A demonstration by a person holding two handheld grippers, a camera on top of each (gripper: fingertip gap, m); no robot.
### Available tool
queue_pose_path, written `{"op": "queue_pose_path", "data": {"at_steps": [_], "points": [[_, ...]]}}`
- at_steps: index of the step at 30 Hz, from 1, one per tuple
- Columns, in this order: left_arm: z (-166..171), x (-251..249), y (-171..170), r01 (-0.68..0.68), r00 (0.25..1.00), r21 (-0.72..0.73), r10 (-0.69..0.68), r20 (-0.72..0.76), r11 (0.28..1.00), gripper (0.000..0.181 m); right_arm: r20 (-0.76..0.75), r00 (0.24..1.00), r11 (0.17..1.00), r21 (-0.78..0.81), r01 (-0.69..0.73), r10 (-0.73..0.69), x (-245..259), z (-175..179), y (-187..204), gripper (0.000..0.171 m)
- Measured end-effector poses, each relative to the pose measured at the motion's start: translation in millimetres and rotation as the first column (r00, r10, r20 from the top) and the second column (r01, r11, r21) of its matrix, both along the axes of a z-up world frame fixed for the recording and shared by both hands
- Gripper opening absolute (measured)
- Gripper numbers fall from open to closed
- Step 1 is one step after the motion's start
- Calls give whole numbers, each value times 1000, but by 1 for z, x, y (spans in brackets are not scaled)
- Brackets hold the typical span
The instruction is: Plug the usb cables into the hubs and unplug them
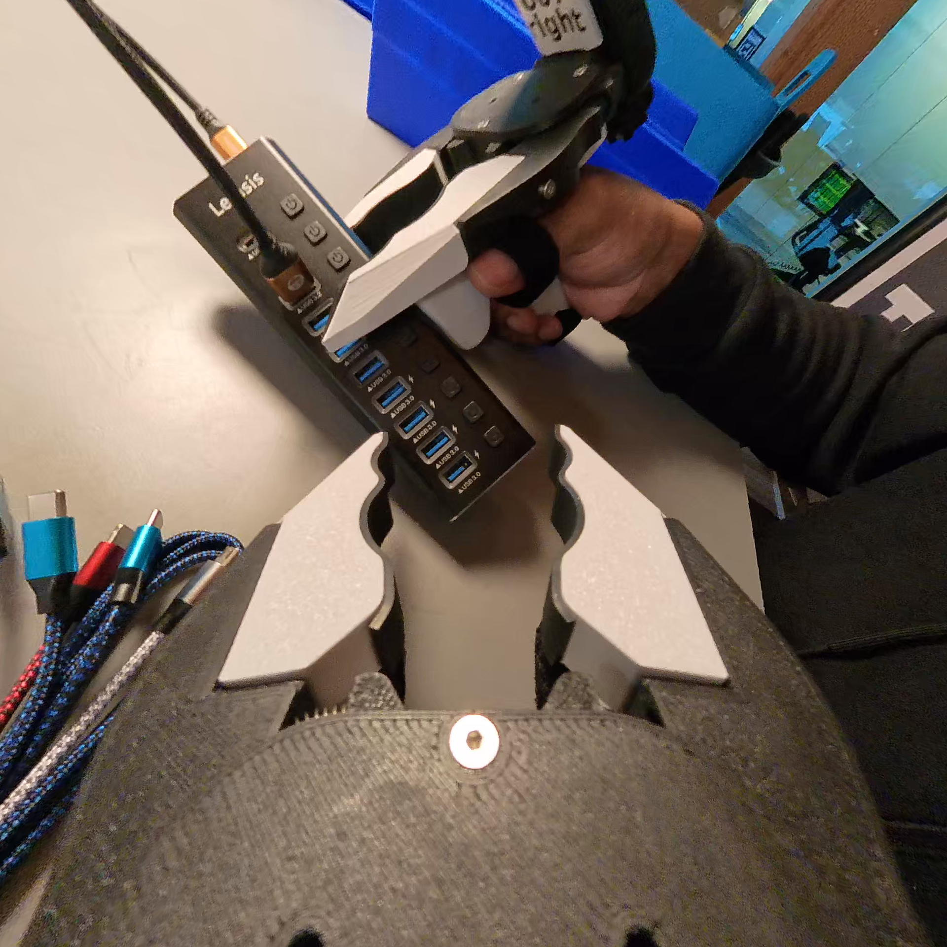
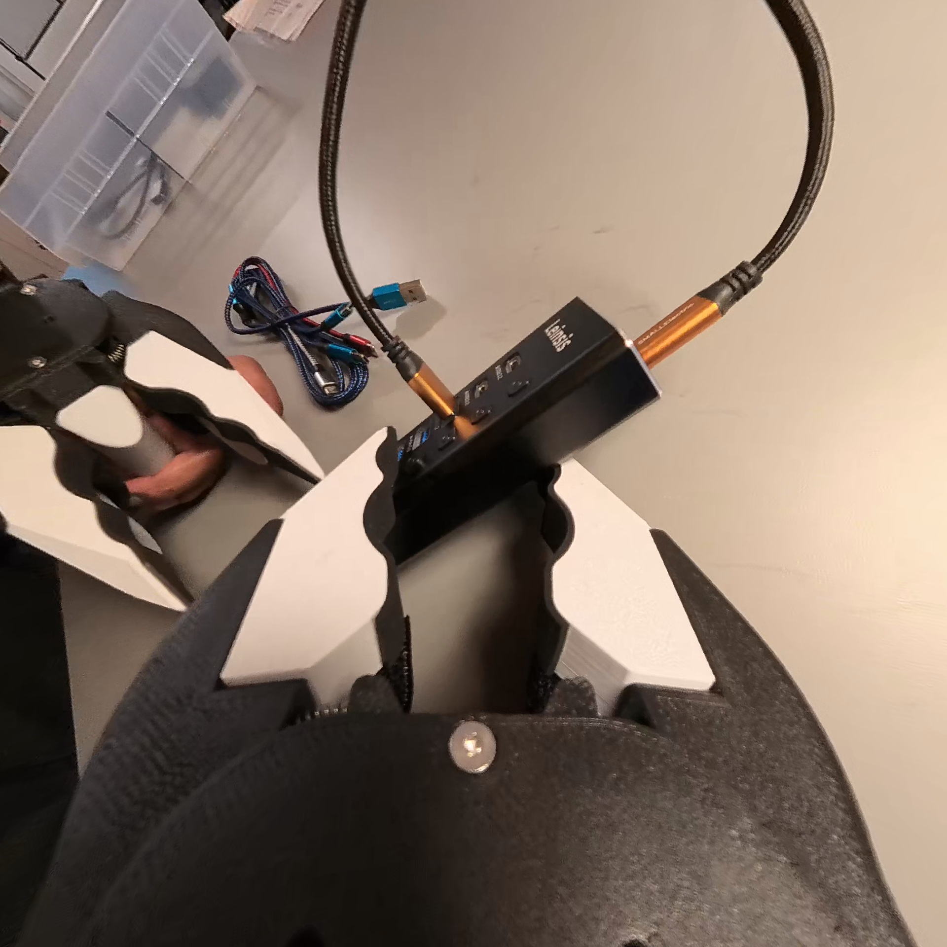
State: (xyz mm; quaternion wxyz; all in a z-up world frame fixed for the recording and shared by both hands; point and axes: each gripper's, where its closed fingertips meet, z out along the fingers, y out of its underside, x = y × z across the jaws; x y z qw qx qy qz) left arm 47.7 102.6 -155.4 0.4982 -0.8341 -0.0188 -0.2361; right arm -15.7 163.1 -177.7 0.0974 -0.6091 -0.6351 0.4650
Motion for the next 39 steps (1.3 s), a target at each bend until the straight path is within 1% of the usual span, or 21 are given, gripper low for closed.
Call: {"op": "queue_pose_path", "data": {"at_steps": [1,8,12,15,17,19,22,26,28,31,33,36,39], "points": [[2,0,0,0,1000,16,0,-2,1000,64,-2,1000,1000,-3,-2,2,0,0,0,54],[17,-7,1,-20,999,112,24,-36,994,64,-14,1000,1000,-12,-4,4,-2,1,-1,53],[26,-10,-1,-21,998,143,29,-52,989,64,-16,1000,1000,-12,-5,4,-2,1,-1,53],[43,-19,-6,-41,996,180,54,-66,983,64,-20,1000,1000,-13,-6,6,-2,2,-1,53],[59,-31,-16,-74,995,214,87,-56,974,64,-23,1000,1000,-14,-6,6,-1,2,-1,53],[75,-49,-32,-132,989,246,143,-29,960,64,-25,1000,1000,-15,-6,6,-1,2,-1,53],[96,-80,-68,-225,972,267,236,-9,937,63,-27,1000,1000,-15,-8,8,-1,2,-1,53],[114,-124,-129,-354,918,238,384,-93,904,64,-31,999,1000,-17,-10,10,-1,2,-2,53],[118,-145,-163,-419,878,201,451,-161,886,64,-33,999,1000,-17,-10,10,0,3,-2,53],[125,-179,-216,-530,787,155,552,-275,833,64,-33,999,1000,-17,-17,16,0,3,-3,53],[132,-195,-245,-586,739,149,600,-306,797,64,-33,999,1000,-17,-19,18,0,2,-3,53],[131,-205,-268,-620,711,134,626,-322,773,64,-33,999,1000,-17,-18,17,0,3,-3,53],[118,-206,-267,-613,727,105,611,-315,783,64,-35,999,1000,-17,-17,16,0,3,-3,53]]}}
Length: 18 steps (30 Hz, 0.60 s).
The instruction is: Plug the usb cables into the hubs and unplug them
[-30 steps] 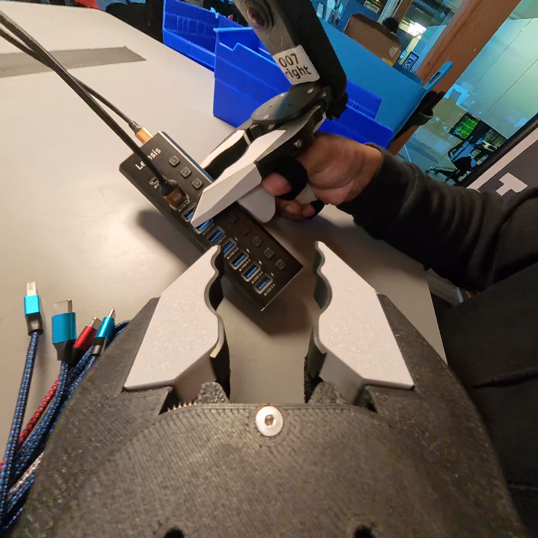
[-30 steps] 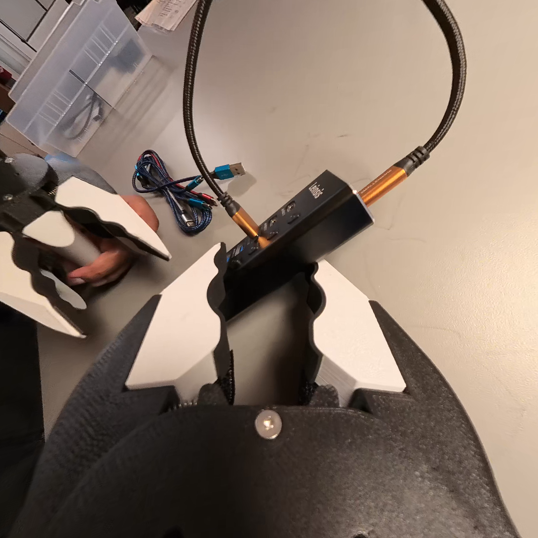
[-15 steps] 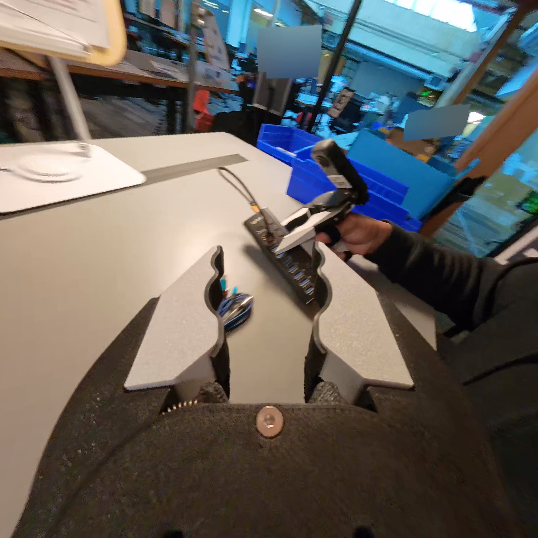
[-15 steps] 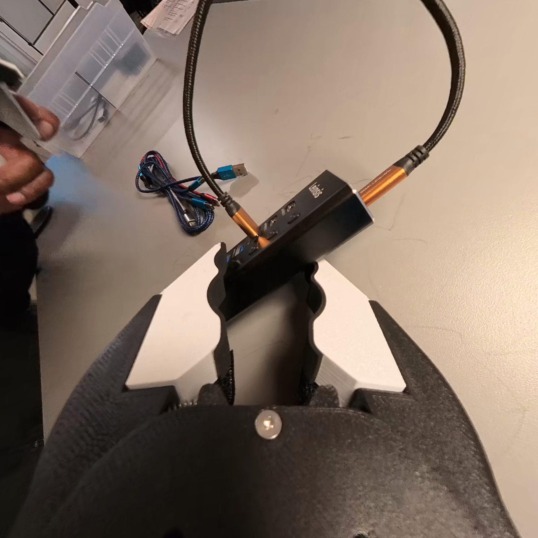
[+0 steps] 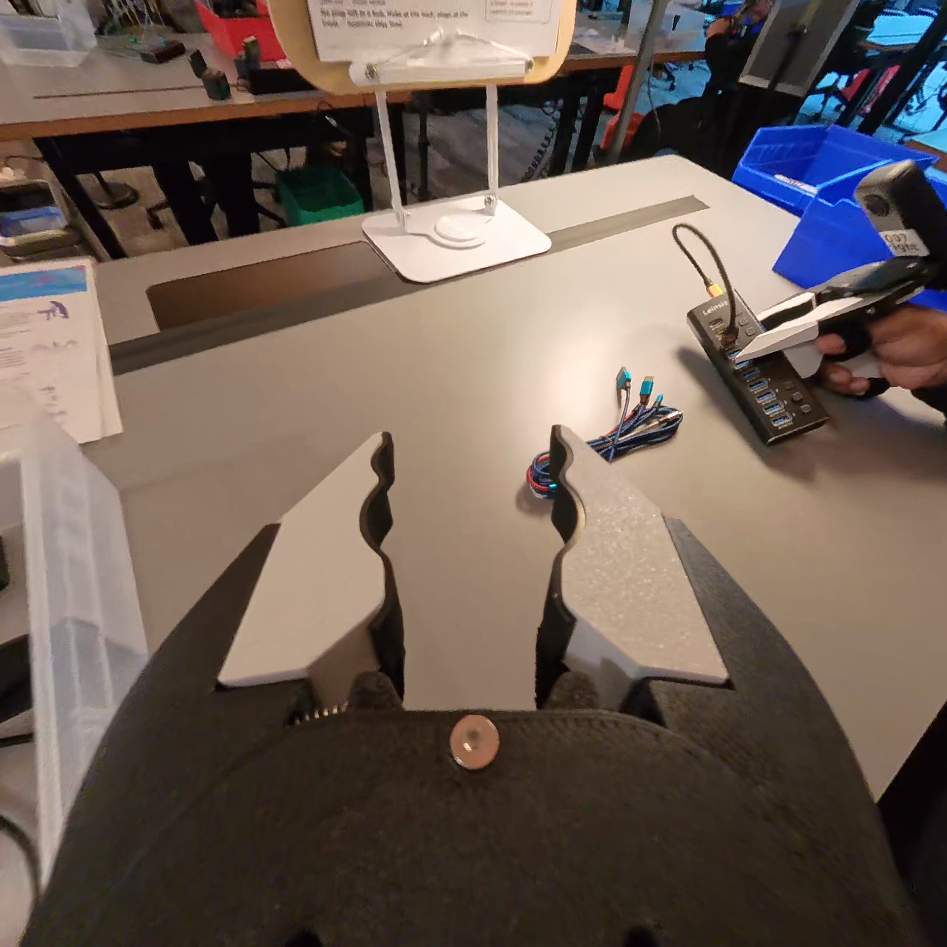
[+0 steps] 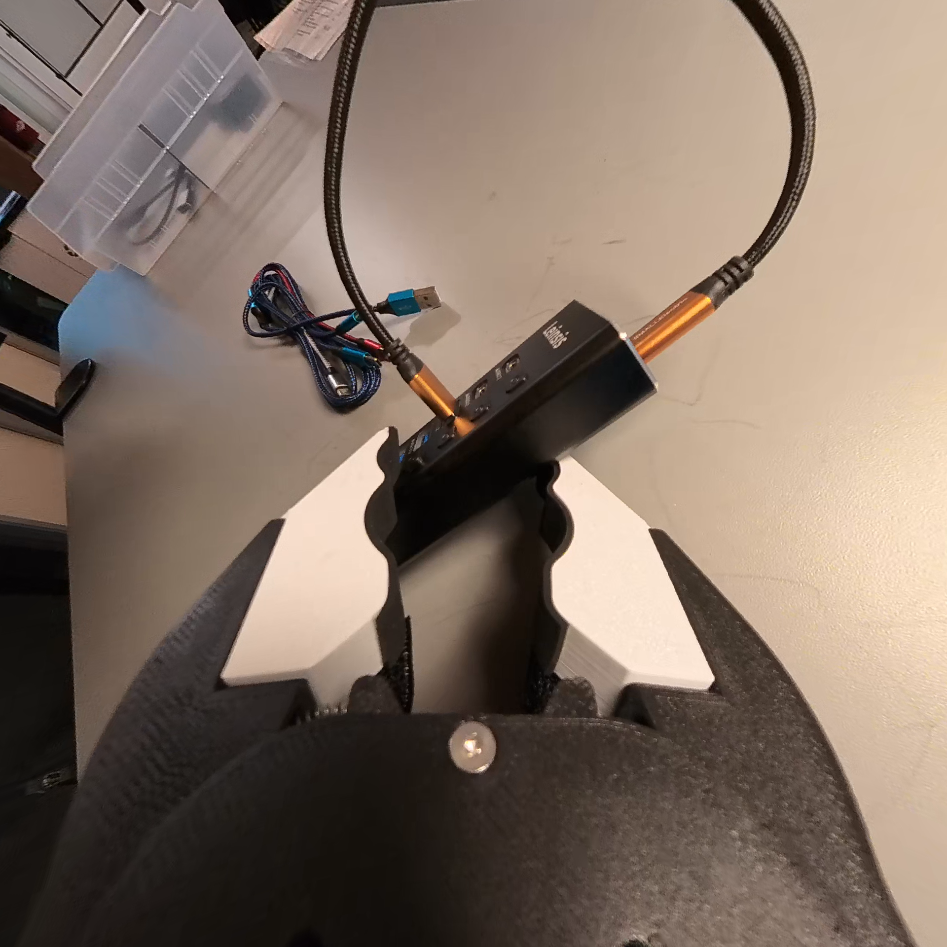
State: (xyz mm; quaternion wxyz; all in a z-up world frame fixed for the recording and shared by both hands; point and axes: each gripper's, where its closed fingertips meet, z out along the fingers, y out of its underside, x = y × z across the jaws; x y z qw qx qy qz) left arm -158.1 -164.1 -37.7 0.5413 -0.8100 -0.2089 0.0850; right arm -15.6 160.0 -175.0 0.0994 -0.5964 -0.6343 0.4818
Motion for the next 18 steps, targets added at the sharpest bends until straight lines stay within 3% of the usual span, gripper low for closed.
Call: {"op": "queue_pose_path", "data": {"at_steps": [12,18], "points": [[-51,31,101,246,969,-107,-243,37,963,64,-8,1000,1000,-1,-6,6,1,1,0,53],[-60,38,190,394,919,-96,-390,58,914,61,-11,1000,1000,-5,-21,21,2,1,-2,52]]}}
